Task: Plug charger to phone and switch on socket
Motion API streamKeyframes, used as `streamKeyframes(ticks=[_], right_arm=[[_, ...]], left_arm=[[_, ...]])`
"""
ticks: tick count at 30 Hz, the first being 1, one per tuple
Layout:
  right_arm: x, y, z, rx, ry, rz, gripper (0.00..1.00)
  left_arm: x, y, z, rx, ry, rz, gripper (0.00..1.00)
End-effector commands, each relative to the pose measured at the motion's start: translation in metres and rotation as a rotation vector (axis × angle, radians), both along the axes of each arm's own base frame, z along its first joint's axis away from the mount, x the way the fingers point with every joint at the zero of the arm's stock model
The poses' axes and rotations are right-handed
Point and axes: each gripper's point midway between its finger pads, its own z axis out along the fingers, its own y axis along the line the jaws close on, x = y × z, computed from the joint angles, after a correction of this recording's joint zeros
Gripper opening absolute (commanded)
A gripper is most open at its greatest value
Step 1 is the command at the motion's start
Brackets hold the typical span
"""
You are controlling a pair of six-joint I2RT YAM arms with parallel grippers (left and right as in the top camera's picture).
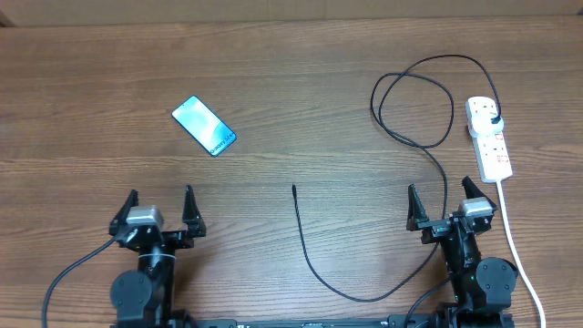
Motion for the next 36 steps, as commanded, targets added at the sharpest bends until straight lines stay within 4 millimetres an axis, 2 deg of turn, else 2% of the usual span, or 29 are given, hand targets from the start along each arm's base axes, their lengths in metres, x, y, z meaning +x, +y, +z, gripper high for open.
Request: streamKeyframes(ticks=[1, 6, 13, 18, 24, 30, 33, 36], right_arm=[[0.000, 0.002, -0.002, -0.001, -0.006, 0.005, 1.00], [0.000, 0.002, -0.002, -0.001, -0.006, 0.005, 1.00], [0.000, 0.002, -0.002, -0.001, -0.006, 0.005, 1.00], [0.000, 0.002, -0.002, -0.001, -0.005, 0.005, 1.00], [0.000, 0.002, -0.002, -0.001, -0.005, 0.005, 1.00], [0.000, 0.002, -0.002, -0.001, -0.006, 0.005, 1.00], [0.000, 0.002, -0.002, -0.001, -0.006, 0.005, 1.00], [0.000, 0.002, -0.002, -0.002, -0.006, 0.005, 1.00]], left_arm=[[-0.006, -0.001, 0.036, -0.009, -0.054, -0.004, 1.00], [-0.002, 0.000, 0.054, -0.011, -0.040, -0.004, 1.00], [0.020, 0.002, 0.076, -0.037, 0.039, -0.002, 1.00], [0.048, 0.004, 0.095, -0.055, 0.112, -0.006, 1.00], [0.092, 0.004, 0.119, -0.116, 0.224, -0.017, 1.00], [0.127, -0.002, 0.122, -0.151, 0.323, -0.065, 1.00], [0.136, -0.012, 0.114, -0.167, 0.349, -0.125, 1.00], [0.140, -0.026, 0.098, -0.194, 0.407, -0.202, 1.00]])
